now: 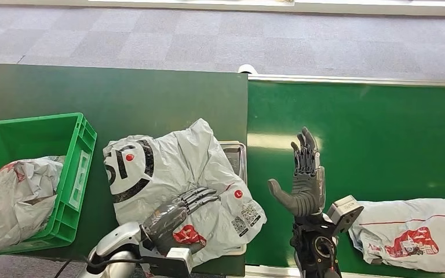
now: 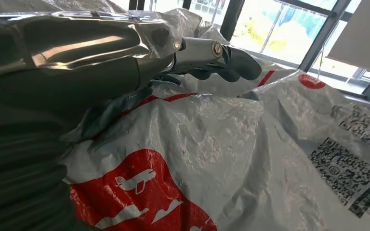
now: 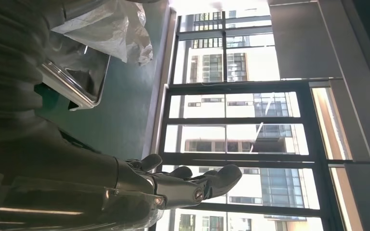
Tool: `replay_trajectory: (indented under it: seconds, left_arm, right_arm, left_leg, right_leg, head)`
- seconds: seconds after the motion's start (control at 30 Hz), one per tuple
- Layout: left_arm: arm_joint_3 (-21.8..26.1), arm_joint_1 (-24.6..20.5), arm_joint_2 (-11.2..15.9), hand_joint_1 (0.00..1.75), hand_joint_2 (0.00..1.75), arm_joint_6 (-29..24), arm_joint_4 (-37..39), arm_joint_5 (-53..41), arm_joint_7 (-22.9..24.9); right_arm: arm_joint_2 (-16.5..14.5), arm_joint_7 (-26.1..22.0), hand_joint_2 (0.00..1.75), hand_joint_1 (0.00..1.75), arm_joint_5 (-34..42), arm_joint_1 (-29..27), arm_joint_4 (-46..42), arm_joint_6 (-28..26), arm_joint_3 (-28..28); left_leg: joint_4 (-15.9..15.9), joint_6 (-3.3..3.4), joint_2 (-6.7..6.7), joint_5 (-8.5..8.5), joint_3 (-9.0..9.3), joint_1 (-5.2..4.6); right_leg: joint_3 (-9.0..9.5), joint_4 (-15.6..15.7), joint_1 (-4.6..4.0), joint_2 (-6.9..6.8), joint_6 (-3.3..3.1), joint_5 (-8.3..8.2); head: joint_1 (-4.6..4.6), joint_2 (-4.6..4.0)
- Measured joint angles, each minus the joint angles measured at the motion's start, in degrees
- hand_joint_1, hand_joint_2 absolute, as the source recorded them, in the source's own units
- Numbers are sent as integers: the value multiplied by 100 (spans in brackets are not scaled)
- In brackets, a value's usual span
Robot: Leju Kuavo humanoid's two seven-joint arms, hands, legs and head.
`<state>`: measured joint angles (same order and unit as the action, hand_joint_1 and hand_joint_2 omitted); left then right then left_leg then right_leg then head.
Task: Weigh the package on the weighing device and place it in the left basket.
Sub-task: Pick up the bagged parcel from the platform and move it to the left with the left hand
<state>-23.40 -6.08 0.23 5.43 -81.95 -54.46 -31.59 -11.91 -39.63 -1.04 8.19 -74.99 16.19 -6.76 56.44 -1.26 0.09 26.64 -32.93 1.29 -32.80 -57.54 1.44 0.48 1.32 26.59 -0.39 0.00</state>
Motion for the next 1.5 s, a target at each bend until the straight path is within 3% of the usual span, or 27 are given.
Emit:
replay_trajectory:
  seconds: [0.07, 0.1, 0.23, 0.3, 0.63, 0.87, 1.1, 1.37, 1.5]
  left_arm:
    - [-28, -44, 16, 7, 175, 11, 83, -23, 16]
    - [-40, -63, 24, 19, 175, 14, 117, -31, 22]
    - [-72, -146, 49, 155, 175, 86, 229, -41, 62]
    - [-93, -179, 61, 168, 175, 109, 267, -43, 78]
    - [-136, -297, 79, 175, 175, 12, 347, 39, -4]
    - [-90, -250, 75, 175, 175, -797, 206, 411, -336]
    - [-17, -201, 72, 175, 175, -991, 38, 568, -413]
    - [231, 5, 27, 175, 175, -2149, -720, 1939, -820]
    - [296, 96, 40, 175, 175, -2698, -1195, 2108, -844]
  right_arm:
    - [0, 0, 175, 0, -7, -1, 0, 0, 13]
    - [0, 0, 175, 0, -10, -1, 0, 0, 19]
    - [0, 0, 175, 0, -18, -1, 0, -5, 38]
    - [0, 0, 175, 0, -18, -1, 0, -10, 45]
    - [0, 0, 175, 0, -16, -16, 0, -67, 51]
    - [0, 0, 175, 0, 13, -61, 0, -86, 55]
    - [0, 0, 175, 0, 15, -85, 0, -87, 58]
    - [0, 0, 175, 0, 69, -83, 0, -98, 41]
    - [0, 0, 175, 0, 87, -83, 0, -141, 31]
  left_leg:
    - [0, 0, 0, 0, 0, 0]
    - [0, 0, -1, 0, 0, 0]
    - [0, 0, -1, 0, 0, 0]
    - [0, 0, -1, 0, 1, 0]
    - [0, 0, -2, -1, 8, 0]
    - [0, 0, -2, -1, 8, 0]
    - [0, 0, -1, 0, 5, 0]
    - [0, 0, -2, 0, -1, 0]
    - [0, 0, -2, 0, -2, 0]
  right_leg:
    - [0, 0, 0, 0, 0, 0]
    - [0, 0, 0, 0, 0, 0]
    - [2, 0, 0, 0, 0, 0]
    - [3, 0, 0, 0, 0, 0]
    - [11, 0, 0, 0, 0, 0]
    - [9, 0, 0, 0, 0, 0]
    - [7, 0, 0, 0, 0, 0]
    - [3, 0, 0, 0, 0, 0]
    - [1, 0, 0, 0, 0, 1]
  head:
    - [0, 0]
    - [0, 0]
    - [0, 0]
    - [0, 0]
    - [0, 0]
    - [0, 0]
    - [0, 0]
    - [0, 0]
    - [0, 0]
